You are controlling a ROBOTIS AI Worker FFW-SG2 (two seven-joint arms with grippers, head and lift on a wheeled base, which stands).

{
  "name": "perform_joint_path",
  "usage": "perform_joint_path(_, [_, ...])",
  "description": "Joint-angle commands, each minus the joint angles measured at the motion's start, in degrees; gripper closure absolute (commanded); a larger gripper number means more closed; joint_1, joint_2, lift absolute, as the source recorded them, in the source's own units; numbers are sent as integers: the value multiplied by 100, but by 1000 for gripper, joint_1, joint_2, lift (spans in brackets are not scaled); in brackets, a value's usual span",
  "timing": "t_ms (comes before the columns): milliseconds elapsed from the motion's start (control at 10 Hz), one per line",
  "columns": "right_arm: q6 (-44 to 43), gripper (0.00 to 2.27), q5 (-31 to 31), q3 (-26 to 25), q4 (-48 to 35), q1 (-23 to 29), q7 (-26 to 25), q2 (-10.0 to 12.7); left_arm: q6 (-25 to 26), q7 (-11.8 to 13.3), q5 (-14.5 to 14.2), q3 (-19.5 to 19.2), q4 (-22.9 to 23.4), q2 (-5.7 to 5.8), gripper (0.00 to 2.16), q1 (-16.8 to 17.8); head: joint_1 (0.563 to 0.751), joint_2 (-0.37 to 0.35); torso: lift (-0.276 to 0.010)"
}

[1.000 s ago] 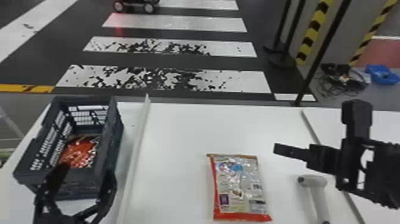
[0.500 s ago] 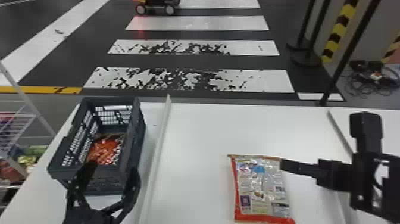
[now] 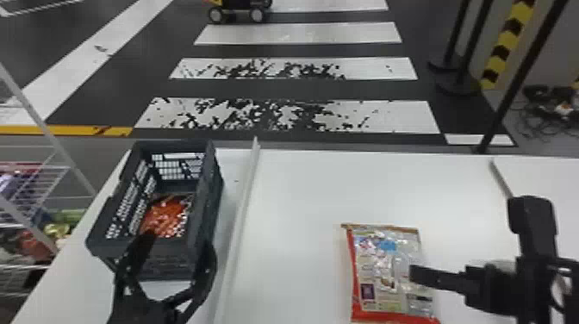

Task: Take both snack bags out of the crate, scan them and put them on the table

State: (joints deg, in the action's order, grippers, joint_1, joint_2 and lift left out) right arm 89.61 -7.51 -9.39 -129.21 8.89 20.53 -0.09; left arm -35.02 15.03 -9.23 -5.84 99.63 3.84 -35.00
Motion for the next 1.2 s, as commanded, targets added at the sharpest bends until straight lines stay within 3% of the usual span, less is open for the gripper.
perform_joint_path(0, [47,76,4,16,63,113,21,14,0,0,0,4,-32,3,124,11,695,100,-91])
perform_joint_path(1100, [47,76,83,104,1803,-397,408,-149,0,0,9,12,-67,-6,124,28,695,123,-91])
